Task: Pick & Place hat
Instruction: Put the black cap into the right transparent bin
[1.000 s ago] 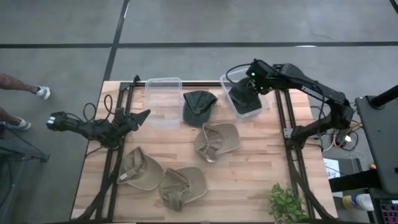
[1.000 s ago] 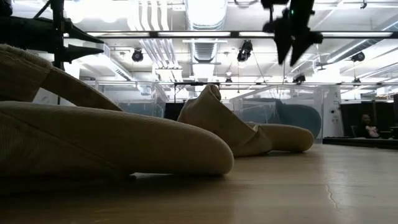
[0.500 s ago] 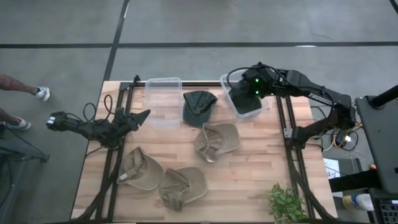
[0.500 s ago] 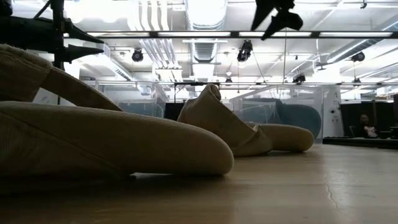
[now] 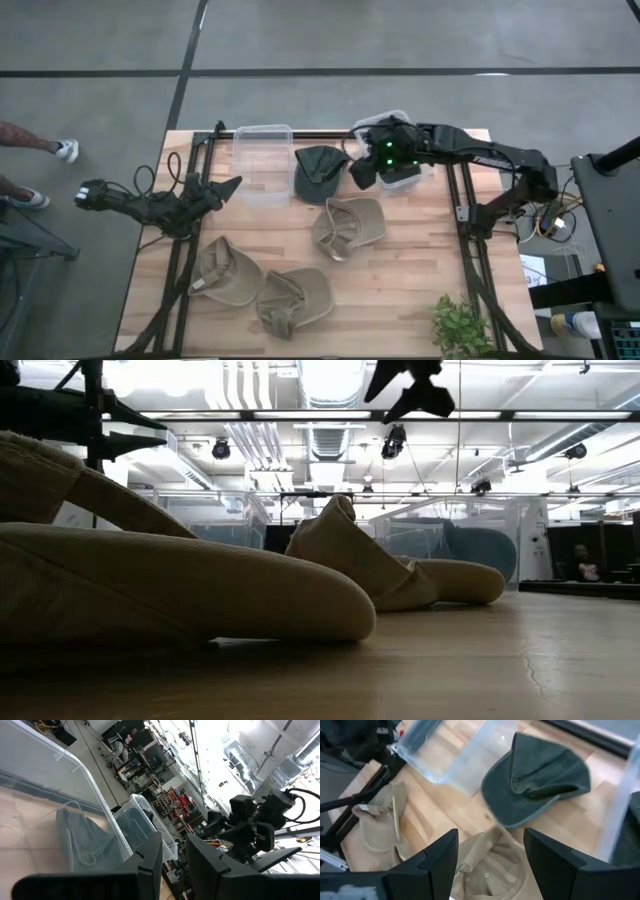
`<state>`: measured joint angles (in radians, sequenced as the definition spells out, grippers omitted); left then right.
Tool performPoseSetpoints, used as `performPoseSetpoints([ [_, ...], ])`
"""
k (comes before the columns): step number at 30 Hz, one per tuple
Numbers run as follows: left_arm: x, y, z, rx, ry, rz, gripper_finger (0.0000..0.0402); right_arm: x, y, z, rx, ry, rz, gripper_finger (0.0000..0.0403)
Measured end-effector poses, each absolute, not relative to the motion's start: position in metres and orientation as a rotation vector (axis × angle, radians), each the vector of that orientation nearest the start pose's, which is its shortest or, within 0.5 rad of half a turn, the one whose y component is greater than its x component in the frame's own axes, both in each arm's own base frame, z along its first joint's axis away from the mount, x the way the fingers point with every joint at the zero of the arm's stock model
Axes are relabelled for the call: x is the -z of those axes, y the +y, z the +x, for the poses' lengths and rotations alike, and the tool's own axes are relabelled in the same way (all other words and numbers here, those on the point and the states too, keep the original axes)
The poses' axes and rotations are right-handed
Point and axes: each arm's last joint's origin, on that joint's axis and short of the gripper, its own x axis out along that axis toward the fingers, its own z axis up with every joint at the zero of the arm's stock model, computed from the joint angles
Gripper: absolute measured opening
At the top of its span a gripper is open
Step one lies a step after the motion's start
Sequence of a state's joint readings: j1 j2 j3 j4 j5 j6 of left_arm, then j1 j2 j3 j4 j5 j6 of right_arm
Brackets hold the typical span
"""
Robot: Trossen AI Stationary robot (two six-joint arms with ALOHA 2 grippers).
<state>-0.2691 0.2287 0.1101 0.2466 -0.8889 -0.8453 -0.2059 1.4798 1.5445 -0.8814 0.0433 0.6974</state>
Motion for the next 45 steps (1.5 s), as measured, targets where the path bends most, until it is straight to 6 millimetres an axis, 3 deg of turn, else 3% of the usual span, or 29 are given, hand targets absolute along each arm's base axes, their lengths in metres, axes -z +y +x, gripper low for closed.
performPoseSetpoints([
  [10,-0.205,-0.005,0.101,-0.538,-0.366,-0.889,0.0080,-0.341,-0.061,0.333,0.544,0.797,0.801,0.0219],
  [20,-0.205,-0.005,0.101,-0.537,-0.369,-0.890,0.0080,-0.289,-0.067,0.367,0.594,0.950,0.793,0.0219],
  [45,-0.206,-0.004,0.101,-0.532,-0.386,-0.917,0.0080,-0.217,-0.089,0.401,0.771,1.008,0.842,0.0219],
])
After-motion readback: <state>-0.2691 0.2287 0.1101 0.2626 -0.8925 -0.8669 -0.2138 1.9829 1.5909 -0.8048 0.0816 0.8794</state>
